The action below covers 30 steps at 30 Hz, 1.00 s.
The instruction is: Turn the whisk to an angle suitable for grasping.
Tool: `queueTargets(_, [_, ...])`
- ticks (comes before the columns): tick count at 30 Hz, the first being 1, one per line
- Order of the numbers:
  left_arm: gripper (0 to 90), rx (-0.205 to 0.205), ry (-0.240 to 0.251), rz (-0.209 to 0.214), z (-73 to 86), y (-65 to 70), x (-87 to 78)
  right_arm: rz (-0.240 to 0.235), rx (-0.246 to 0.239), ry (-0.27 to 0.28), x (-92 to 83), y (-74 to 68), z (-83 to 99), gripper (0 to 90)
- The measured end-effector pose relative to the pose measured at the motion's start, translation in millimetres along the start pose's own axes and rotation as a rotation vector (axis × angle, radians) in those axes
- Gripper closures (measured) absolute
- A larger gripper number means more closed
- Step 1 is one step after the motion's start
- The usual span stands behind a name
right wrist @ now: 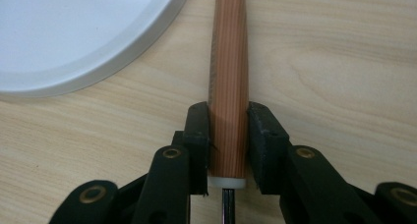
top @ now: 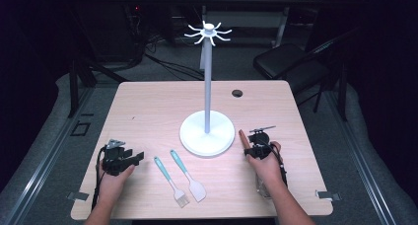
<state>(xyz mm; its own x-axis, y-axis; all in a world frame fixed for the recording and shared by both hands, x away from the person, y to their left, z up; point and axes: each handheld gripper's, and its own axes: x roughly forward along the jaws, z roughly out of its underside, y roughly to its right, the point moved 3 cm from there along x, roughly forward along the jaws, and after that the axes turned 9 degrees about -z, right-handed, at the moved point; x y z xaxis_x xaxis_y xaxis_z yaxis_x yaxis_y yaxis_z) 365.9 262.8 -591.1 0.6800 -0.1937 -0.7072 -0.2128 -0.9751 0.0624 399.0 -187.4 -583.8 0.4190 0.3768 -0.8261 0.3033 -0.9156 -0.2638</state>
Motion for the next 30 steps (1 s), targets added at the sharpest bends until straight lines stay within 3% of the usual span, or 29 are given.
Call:
queueTargets(4, [45.9, -0.001, 0.004, 0.003, -0.3, 1.2, -0.7, -0.025, 0.032, -0.003, -2.2, 5.3, 0.1, 72.7])
queueTargets(15, [46.2, 0.002, 0.000, 0.002, -0.3, 0.3, -0.4, -0.044, 0.032, -0.008, -3.8, 6.4, -0.2, 72.8])
queueTargets(22, [46.6, 0.000, -0.005, 0.013, -0.7, 0.5, -2.1, -0.079, 0.033, 0.043, -13.4, 4.7, -1.6, 72.9])
queueTargets(30, [46.8, -0.005, 0.012, 0.013, -1.4, 1.1, -3.2, -0.121, -0.013, 0.086, -33.9, -3.1, -4.6, 73.0])
